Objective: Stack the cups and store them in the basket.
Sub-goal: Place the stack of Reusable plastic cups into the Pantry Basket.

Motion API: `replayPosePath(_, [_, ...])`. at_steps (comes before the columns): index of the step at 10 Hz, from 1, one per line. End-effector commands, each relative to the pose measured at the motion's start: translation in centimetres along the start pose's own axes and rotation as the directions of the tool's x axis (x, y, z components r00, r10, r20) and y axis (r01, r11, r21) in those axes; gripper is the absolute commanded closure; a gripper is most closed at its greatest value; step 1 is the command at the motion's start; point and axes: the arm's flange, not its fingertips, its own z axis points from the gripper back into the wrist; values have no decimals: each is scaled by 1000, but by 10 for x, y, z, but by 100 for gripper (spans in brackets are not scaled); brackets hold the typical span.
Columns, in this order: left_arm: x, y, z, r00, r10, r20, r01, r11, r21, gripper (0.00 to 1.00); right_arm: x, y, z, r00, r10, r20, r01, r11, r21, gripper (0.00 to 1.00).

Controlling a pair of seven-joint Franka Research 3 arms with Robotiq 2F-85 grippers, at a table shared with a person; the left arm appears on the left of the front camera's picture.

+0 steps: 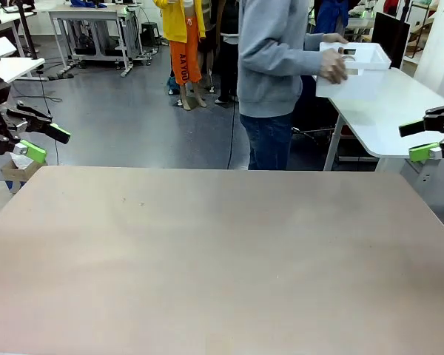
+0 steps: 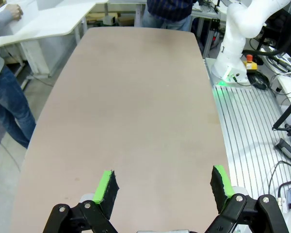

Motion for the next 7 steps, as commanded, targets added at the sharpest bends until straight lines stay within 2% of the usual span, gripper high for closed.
replayPosePath(1, [3, -2, 1, 1000, 9, -1, -9, 1000, -5, 0, 2, 2, -1, 1000, -11, 22, 11, 1000, -3, 0])
replayPosePath(7, [3, -2, 1, 1000, 9, -1, -9, 1000, -5, 0, 2, 2, -1, 1000, -11, 22, 11, 1000, -3, 0])
